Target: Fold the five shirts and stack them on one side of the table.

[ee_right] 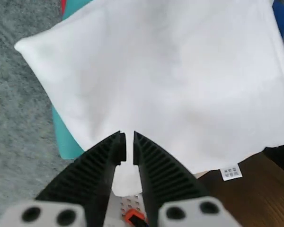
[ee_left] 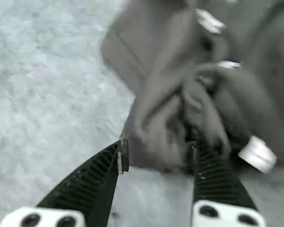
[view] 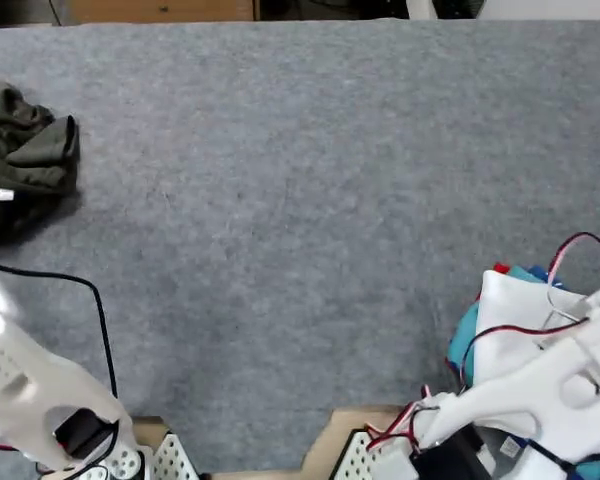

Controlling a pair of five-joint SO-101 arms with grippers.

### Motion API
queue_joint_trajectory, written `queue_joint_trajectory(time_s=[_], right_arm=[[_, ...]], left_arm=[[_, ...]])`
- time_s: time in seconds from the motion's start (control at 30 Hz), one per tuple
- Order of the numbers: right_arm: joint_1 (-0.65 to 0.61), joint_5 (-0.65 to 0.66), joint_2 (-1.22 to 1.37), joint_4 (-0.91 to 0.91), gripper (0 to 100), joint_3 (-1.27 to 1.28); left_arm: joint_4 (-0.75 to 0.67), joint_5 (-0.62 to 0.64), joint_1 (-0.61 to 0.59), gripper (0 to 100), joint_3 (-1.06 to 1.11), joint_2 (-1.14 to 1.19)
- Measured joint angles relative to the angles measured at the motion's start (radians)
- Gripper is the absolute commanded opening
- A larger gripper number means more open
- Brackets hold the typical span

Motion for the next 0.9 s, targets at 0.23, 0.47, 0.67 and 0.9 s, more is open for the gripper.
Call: queue_joint_trajectory(time_s=[0.23,0.47,0.67,0.9], right_arm=[[-0.133,-0.074,-0.104,0.000,4.0,0.009],[-0.207,-0.092,-0.292,0.000,4.0,0.009],[-0.348,-0.092,-0.338,-0.015,4.0,0.060],[-0.417,-0.092,-0.339,-0.069,4.1,0.193]], left_arm=[[-0.048,-0.009,0.005,1,-0.160,0.239],[0.192,-0.009,0.006,2,-0.385,0.272],[0.531,-0.009,0.068,2,-0.623,0.270],[0.750,0.002,0.235,2,-0.786,0.160]])
